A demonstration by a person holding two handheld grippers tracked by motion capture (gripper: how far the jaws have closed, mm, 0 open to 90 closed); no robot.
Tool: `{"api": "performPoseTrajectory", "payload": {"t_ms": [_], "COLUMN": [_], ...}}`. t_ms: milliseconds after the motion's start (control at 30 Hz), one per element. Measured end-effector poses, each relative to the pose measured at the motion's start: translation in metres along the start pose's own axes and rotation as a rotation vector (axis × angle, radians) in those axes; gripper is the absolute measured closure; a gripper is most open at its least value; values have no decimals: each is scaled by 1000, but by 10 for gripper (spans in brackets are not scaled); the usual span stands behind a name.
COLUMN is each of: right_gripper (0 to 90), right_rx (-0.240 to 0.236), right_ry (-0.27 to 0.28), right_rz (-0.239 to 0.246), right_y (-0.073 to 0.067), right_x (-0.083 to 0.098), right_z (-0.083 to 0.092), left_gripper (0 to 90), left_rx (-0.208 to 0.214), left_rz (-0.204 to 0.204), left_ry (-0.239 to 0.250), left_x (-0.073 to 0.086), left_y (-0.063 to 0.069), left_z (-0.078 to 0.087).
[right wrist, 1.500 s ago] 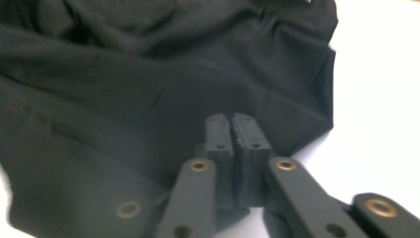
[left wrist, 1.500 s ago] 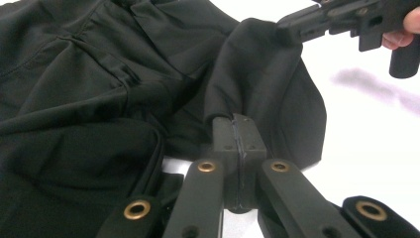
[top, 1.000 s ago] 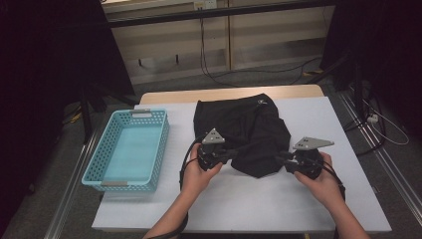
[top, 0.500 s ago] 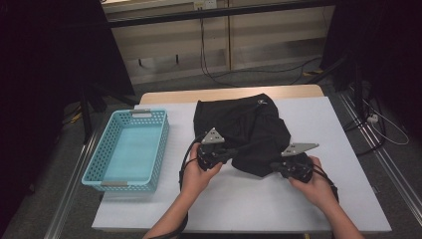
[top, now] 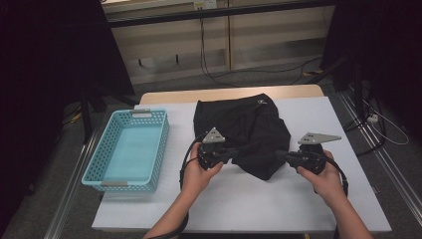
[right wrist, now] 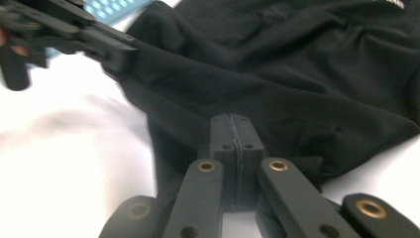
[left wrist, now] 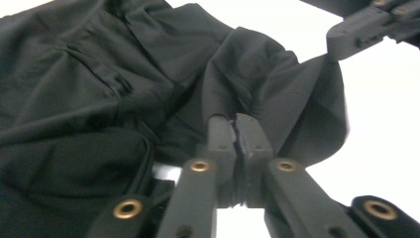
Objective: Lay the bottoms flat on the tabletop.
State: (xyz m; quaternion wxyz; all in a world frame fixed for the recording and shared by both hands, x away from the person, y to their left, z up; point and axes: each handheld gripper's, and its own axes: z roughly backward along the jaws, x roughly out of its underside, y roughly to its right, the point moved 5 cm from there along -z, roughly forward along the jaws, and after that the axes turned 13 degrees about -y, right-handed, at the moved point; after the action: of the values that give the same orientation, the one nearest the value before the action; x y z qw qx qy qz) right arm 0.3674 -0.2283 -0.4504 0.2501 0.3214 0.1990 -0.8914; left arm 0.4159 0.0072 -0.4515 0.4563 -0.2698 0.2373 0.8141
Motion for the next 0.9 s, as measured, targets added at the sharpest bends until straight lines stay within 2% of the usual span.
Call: {"api": "performPoseTrajectory", "payload": {"t_ms": [100,133,167,233,300,400,433,467,600,667,700,767,800,833,900], "right_gripper": [900,900,900,890,826,789,763,760,760,768,770,766,746,687,677], "right_rx": [19,33,43,59,79,93,77,75,68,57,53,55,70,124,135], "right_ry": [-41,-74,-92,-122,-121,-101,-79,-66,-60,-80,-113,-134,-151,-163,-174], "right_rz": [9,31,41,61,66,57,46,43,56,78,112,130,142,138,131], "right_y": [1,0,-1,-3,-4,-6,-8,-10,-16,-23,-32,-35,-38,-35,-32], "right_x": [2,4,6,9,11,10,10,10,10,10,13,15,18,22,25], "right_z": [-12,-17,-20,-23,-22,-17,-10,-7,-2,-3,-8,-11,-16,-24,-28], "left_gripper": [748,634,619,570,491,424,363,337,300,297,293,291,288,282,279], "left_rx": [-3,-12,-23,-17,-13,-20,-34,-42,-48,-54,-52,-54,-54,-59,-58], "left_rz": [-1,-7,-8,2,21,26,25,25,22,14,14,14,15,19,19], "left_ry": [-9,-2,-3,-8,-8,-3,-3,-3,0,5,4,8,15,9,4], "left_x": [2,2,2,3,4,4,4,4,3,3,3,3,3,5,6], "left_y": [0,0,-1,-2,-3,-5,-6,-6,-7,-6,-6,-7,-7,-8,-9], "left_z": [-3,-3,-3,-3,-3,-2,-1,0,2,4,7,9,10,11,11]}}
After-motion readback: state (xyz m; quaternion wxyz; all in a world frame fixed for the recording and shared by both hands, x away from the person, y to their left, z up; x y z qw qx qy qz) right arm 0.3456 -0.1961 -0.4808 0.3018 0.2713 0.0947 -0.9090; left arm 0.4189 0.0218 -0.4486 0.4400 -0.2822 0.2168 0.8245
